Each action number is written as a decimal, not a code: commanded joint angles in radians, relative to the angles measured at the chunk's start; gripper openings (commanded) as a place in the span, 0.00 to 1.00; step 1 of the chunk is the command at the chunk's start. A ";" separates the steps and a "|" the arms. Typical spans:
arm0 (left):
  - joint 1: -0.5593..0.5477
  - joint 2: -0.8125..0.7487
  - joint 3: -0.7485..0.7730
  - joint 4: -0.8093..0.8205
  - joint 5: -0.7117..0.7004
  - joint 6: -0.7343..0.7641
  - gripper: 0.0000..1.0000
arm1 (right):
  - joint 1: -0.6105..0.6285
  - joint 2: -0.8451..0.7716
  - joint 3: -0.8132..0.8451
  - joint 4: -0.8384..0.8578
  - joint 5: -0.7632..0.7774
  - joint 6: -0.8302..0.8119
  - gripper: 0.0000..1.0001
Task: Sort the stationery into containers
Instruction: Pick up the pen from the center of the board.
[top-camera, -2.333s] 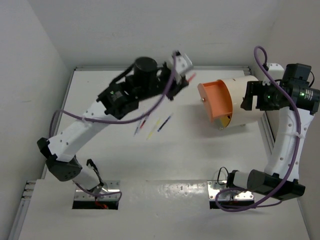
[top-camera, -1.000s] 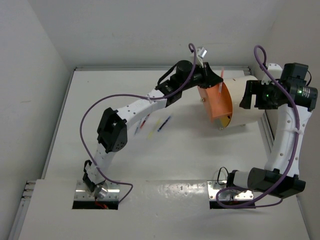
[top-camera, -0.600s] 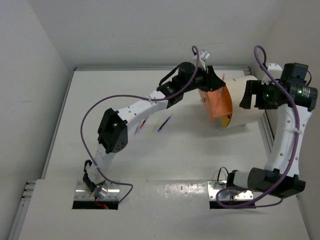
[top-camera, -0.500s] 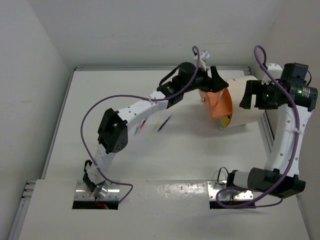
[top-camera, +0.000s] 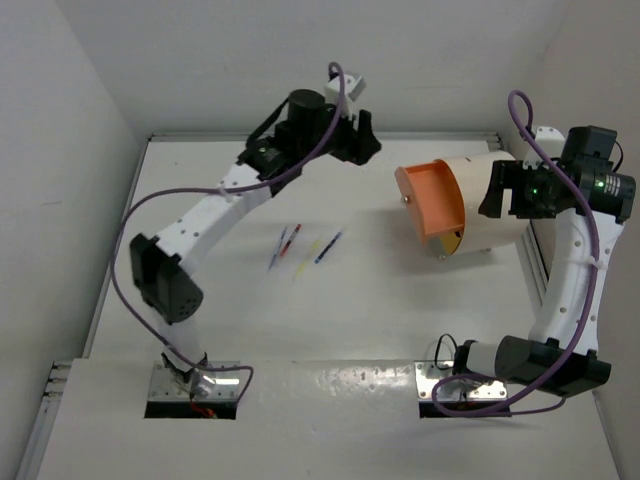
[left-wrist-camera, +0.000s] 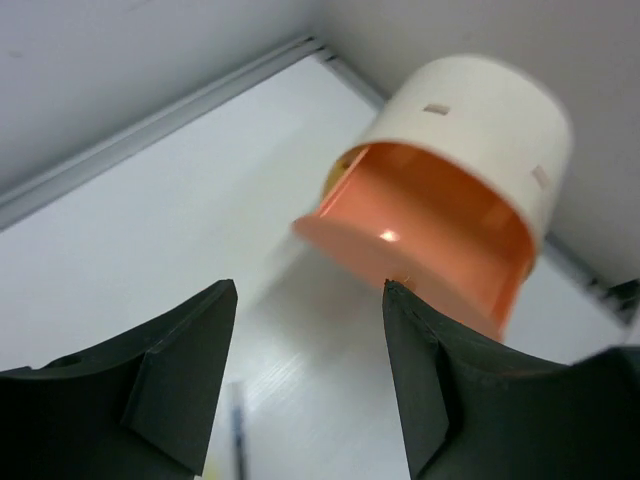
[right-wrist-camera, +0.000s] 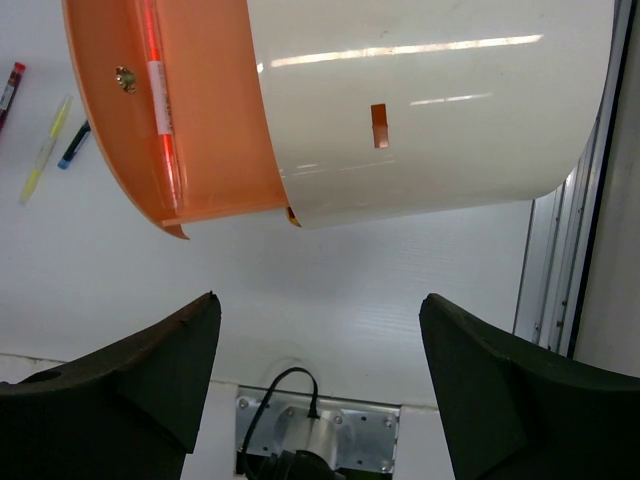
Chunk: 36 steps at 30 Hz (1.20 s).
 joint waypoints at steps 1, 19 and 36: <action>-0.022 -0.165 -0.214 -0.244 -0.071 0.307 0.66 | -0.001 -0.014 0.006 0.029 -0.025 0.006 0.79; -0.074 0.148 -0.336 -0.314 -0.181 0.315 0.54 | -0.001 0.018 0.025 0.006 -0.019 0.018 0.79; 0.007 0.372 -0.164 -0.351 -0.134 0.326 0.48 | -0.001 0.021 0.020 0.011 -0.001 0.003 0.79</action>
